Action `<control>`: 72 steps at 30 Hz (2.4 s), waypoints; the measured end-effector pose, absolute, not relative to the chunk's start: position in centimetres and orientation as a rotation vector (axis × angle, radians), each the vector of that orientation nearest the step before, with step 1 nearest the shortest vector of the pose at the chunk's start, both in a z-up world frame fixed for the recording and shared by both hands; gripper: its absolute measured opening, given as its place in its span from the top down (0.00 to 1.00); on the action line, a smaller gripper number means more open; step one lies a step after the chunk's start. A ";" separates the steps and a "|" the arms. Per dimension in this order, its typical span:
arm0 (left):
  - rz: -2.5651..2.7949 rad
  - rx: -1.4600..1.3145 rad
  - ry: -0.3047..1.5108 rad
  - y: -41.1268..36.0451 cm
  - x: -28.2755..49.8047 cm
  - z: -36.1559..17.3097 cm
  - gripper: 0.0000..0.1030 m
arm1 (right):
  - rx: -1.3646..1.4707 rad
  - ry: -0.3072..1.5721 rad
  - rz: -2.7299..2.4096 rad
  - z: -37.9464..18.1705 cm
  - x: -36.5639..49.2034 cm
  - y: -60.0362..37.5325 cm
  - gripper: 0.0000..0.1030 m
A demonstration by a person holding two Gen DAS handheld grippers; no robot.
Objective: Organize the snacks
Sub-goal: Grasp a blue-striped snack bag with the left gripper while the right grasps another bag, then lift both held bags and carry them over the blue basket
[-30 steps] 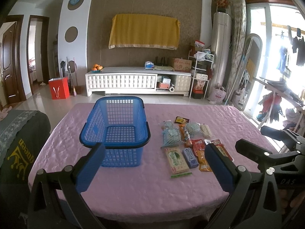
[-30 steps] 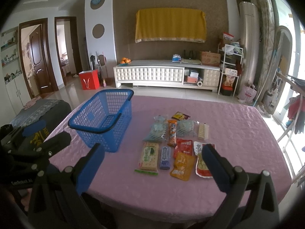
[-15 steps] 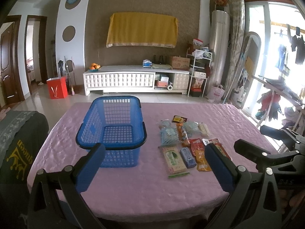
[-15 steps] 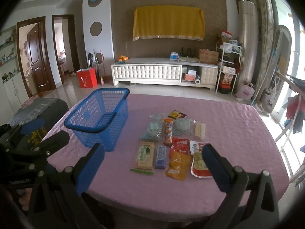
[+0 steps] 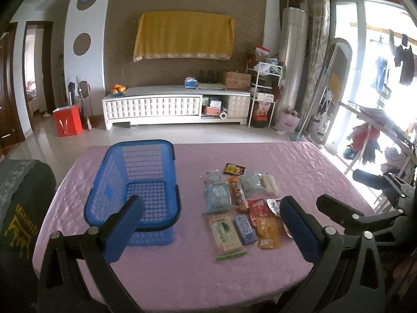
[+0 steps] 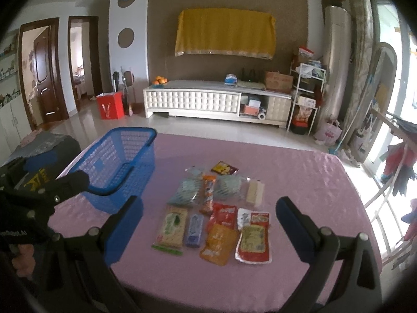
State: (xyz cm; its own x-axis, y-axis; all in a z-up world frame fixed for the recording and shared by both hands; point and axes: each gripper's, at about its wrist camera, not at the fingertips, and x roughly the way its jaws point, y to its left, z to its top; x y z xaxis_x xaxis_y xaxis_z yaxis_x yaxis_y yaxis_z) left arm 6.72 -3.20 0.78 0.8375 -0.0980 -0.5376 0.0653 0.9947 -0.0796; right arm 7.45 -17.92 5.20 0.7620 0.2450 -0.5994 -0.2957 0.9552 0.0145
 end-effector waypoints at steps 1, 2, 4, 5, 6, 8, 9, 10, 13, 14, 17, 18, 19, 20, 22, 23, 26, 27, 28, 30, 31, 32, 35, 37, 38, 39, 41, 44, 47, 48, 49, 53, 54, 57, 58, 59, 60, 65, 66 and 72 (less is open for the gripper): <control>-0.089 -0.052 0.579 -3.6 7.2 0.6 0.00 | -0.077 0.649 0.301 5.1 7.7 -18.2 0.00; -0.094 -0.047 0.587 -3.9 7.6 0.5 0.00 | -0.072 0.667 0.309 5.0 8.2 -18.4 0.00; -0.103 -0.040 0.608 -4.6 8.7 0.2 0.00 | -0.062 0.697 0.307 4.6 9.1 -19.0 0.00; -0.106 -0.040 0.616 -4.8 9.1 0.0 0.00 | -0.048 0.705 0.313 4.4 9.6 -19.4 0.00; -0.111 -0.044 0.624 -5.0 9.5 -0.2 0.00 | -0.032 0.708 0.319 4.3 9.8 -19.8 0.00; -0.123 -0.053 0.648 -5.4 10.5 -0.6 0.00 | -0.004 0.723 0.320 4.0 10.7 -20.7 0.00; -0.125 -0.051 0.659 -5.6 11.1 -0.8 0.00 | -0.001 0.735 0.320 3.7 11.2 -21.0 0.00; -0.128 -0.046 0.671 -6.0 11.8 -1.1 0.00 | -0.002 0.744 0.315 3.4 11.8 -21.1 0.00; -0.138 -0.036 0.711 -6.8 13.7 -2.0 0.00 | -0.010 0.767 0.293 2.4 13.2 -21.7 0.00; -0.138 -0.031 0.727 -7.1 14.4 -2.4 0.00 | -0.014 0.773 0.285 2.2 13.7 -22.0 0.00; -0.131 -0.007 0.769 -8.1 16.6 -3.5 0.02 | -0.034 0.798 0.271 1.0 15.4 -22.6 0.01; -0.133 -0.004 0.778 -8.3 17.2 -3.8 0.07 | -0.042 0.806 0.271 0.6 15.8 -22.7 0.02; -0.135 0.000 0.789 -8.6 18.0 -4.2 0.09 | -0.046 0.814 0.273 0.4 16.4 -22.8 0.05; -0.133 0.003 0.798 -8.8 18.6 -4.5 0.14 | -0.053 0.830 0.277 -0.2 17.0 -22.8 0.10; -0.140 -0.001 0.824 -9.1 20.0 -5.3 0.15 | -0.049 0.849 0.288 -0.9 17.9 -22.9 0.18; -0.145 -0.009 0.838 -9.2 20.7 -5.8 0.16 | -0.041 0.860 0.299 -1.5 18.5 -22.9 0.21; -0.151 -0.035 0.896 -9.3 23.0 -7.6 0.28 | -0.025 0.910 0.314 -3.3 20.3 -22.9 0.22; -0.148 -0.034 0.907 -9.3 23.4 -8.1 0.30 | -0.018 0.928 0.319 -4.0 20.9 -23.0 0.22; -0.147 -0.031 0.920 -9.4 24.0 -8.7 0.30 | -0.013 0.940 0.320 -4.4 21.2 -23.0 0.22; -0.154 -0.024 0.950 -9.5 25.3 -10.1 0.30 | -0.004 0.963 0.324 -5.4 22.1 -22.9 0.22; -0.150 -0.022 0.963 -9.5 25.7 -10.7 0.30 | -0.002 0.975 0.326 -6.1 22.6 -22.7 0.22; -0.143 -0.018 0.977 -9.5 26.2 -11.3 0.30 | -0.001 0.984 0.329 -6.4 22.9 -22.6 0.22; -0.128 -0.012 1.013 -9.5 27.4 -13.0 0.30 | 0.002 1.009 0.329 -7.5 23.8 -22.1 0.22; -0.100 -0.003 1.040 -9.4 28.4 -14.3 0.30 | 0.004 1.022 0.333 -8.0 24.3 -22.0 0.22; -0.098 -0.006 1.051 -9.2 28.9 -14.9 0.34 | 0.006 1.026 0.335 -8.2 24.6 -22.0 0.22; -0.099 -0.010 1.057 -9.1 29.2 -15.2 0.39 | 0.008 1.032 0.337 -8.5 24.8 -21.9 0.22; -0.100 -0.018 1.071 -8.8 30.0 -16.0 0.40 | 0.012 1.038 0.341 -8.9 25.3 -22.0 0.22; -0.100 -0.014 1.091 -8.6 30.9 -17.0 0.40 | 0.013 1.049 0.345 -9.4 25.8 -21.8 0.22; -0.110 -0.015 1.105 -8.4 31.6 -17.6 0.40 | 0.022 1.058 0.344 -9.8 26.1 -21.7 0.22; -0.103 -0.008 1.109 -8.3 31.9 -17.9 0.40 | 0.024 1.060 0.342 -9.8 26.1 -21.7 0.22; -0.096 -0.001 1.114 -8.3 32.0 -18.2 0.40 | 0.028 1.063 0.341 -9.8 26.1 -21.8 0.22; -0.091 -0.015 1.139 -7.9 32.7 -19.2 0.40 | 0.023 1.070 0.332 -9.8 26.6 -22.1 0.22; -0.089 -0.020 1.144 -7.8 32.8 -19.4 0.40 | 0.022 1.072 0.328 -9.8 26.7 -22.1 0.22; -0.106 -0.053 1.156 -7.5 33.0 -19.9 0.45 | 0.029 1.079 0.311 -9.6 27.0 -22.7 0.22; -0.107 -0.056 1.152 -7.5 33.0 -19.9 0.45 | 0.028 1.079 0.306 -9.6 27.2 -22.7 0.22; -0.110 -0.053 1.148 -7.5 32.9 -19.9 0.47 | 0.028 1.080 0.304 -9.5 27.4 -22.8 0.22; -0.114 -0.054 1.142 -7.4 32.8 -19.8 0.48 | 0.027 1.081 0.305 -9.4 27.5 -22.7 0.22; -0.119 -0.153 1.115 -5.9 31.8 -18.8 0.50 | 0.013 1.098 0.302 -9.0 28.7 -22.0 0.22; -0.111 -0.158 1.101 -5.6 31.6 -18.4 0.50 | 0.002 1.099 0.301 -9.0 28.9 -21.8 0.22; -0.053 -0.194 1.013 -4.0 30.2 -15.6 0.50 | -0.035 1.121 0.308 -9.7 30.4 -20.5 0.22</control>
